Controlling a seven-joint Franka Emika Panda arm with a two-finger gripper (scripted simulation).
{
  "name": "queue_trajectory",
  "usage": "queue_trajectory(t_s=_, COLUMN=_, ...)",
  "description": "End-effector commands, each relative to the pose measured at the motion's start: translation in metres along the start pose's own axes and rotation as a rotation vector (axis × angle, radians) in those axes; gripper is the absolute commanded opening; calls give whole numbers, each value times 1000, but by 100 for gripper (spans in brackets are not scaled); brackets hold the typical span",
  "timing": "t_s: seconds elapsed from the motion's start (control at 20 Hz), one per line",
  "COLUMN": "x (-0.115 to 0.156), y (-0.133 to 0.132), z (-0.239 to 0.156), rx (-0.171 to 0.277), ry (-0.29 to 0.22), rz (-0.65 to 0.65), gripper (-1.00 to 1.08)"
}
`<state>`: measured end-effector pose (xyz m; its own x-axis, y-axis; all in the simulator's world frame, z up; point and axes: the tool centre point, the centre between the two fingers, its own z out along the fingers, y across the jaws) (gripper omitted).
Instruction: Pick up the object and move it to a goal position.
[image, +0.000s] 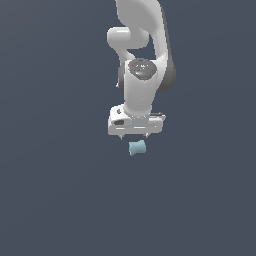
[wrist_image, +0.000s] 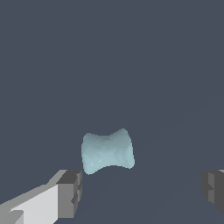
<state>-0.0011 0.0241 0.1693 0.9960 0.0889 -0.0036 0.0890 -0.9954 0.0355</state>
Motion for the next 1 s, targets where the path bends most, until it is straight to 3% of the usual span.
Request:
queue_trajectory(t_s=0.0, x=0, y=0, z=0, rx=0, ry=0, rz=0, gripper=100)
queue_trajectory(t_s=0.55, x=2, y=-6, z=-4, rx=9, ry=-8, rz=-47, gripper=100)
queue_trajectory(t_s=0.95, x=2, y=-7, z=-1, rx=10, ry=-8, rz=-4, gripper=100)
